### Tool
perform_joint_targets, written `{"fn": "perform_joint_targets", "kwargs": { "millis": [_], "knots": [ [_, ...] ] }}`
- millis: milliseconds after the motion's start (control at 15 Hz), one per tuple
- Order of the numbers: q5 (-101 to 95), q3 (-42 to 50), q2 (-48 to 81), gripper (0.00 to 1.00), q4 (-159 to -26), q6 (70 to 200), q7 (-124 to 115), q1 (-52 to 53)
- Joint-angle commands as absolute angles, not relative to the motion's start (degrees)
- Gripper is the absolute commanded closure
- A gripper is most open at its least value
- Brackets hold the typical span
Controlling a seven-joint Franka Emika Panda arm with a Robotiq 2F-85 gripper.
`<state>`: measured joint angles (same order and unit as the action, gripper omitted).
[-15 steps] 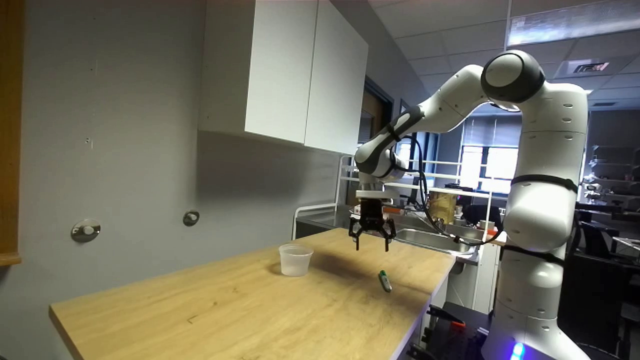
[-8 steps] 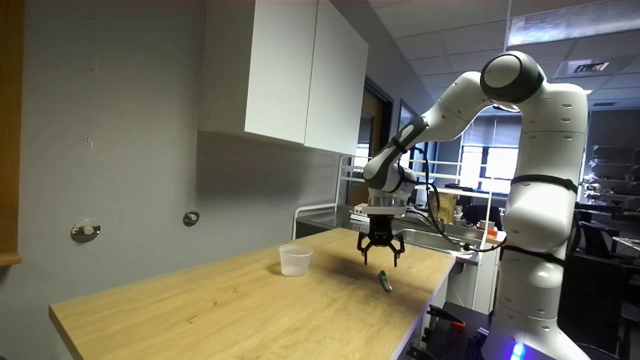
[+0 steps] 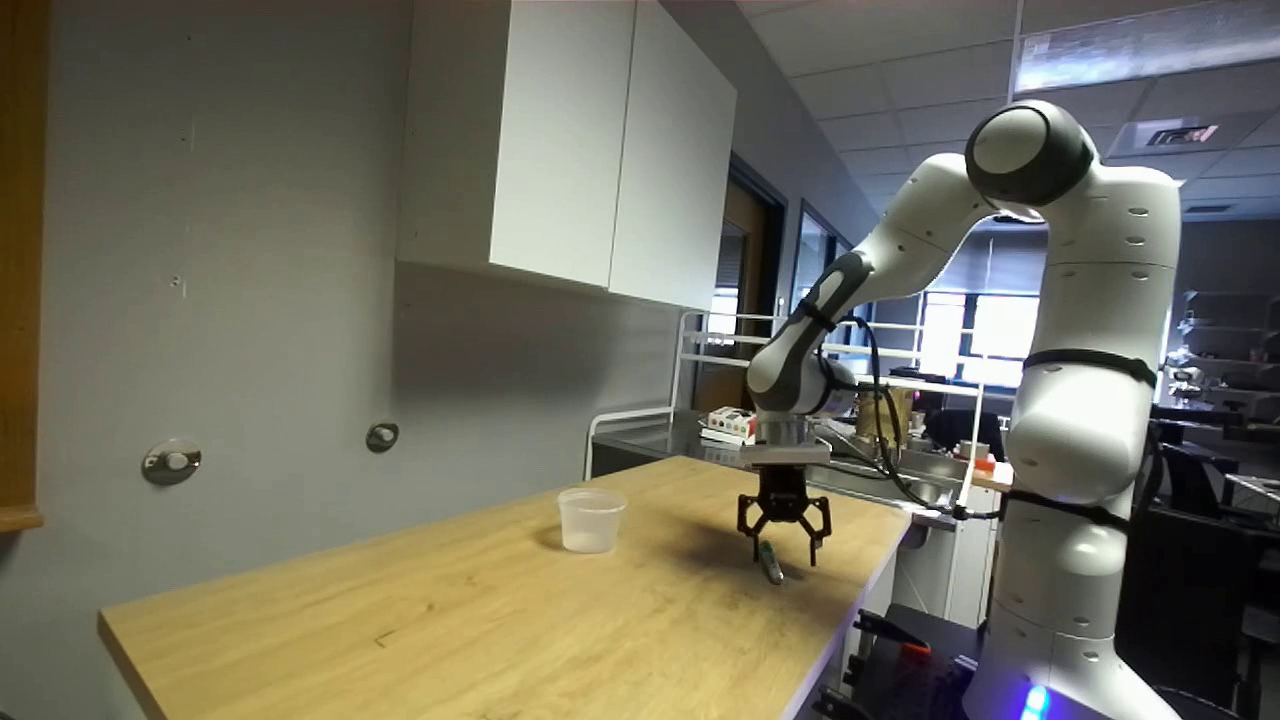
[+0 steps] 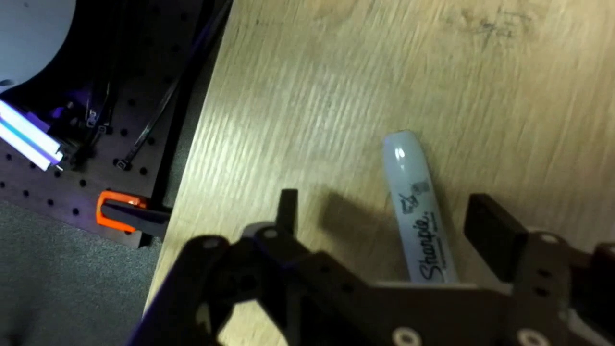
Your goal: Pick the pen on the table and put it in the bowl
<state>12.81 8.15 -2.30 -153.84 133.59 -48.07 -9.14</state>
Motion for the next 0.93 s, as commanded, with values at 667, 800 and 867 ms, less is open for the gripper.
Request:
{"fn": "perform_joint_targets", "kwargs": {
  "millis": [667, 800, 867],
  "knots": [
    [5.9, 5.9, -8.5, 0.94, -155.7, 134.5, -57.0, -8.7],
    [5.3, 5.5, -9.8, 1.0, -155.3, 134.1, -57.3, -8.8],
    [5.1, 5.3, -10.3, 0.98, -155.2, 133.9, -57.4, -8.8]
  ]
}}
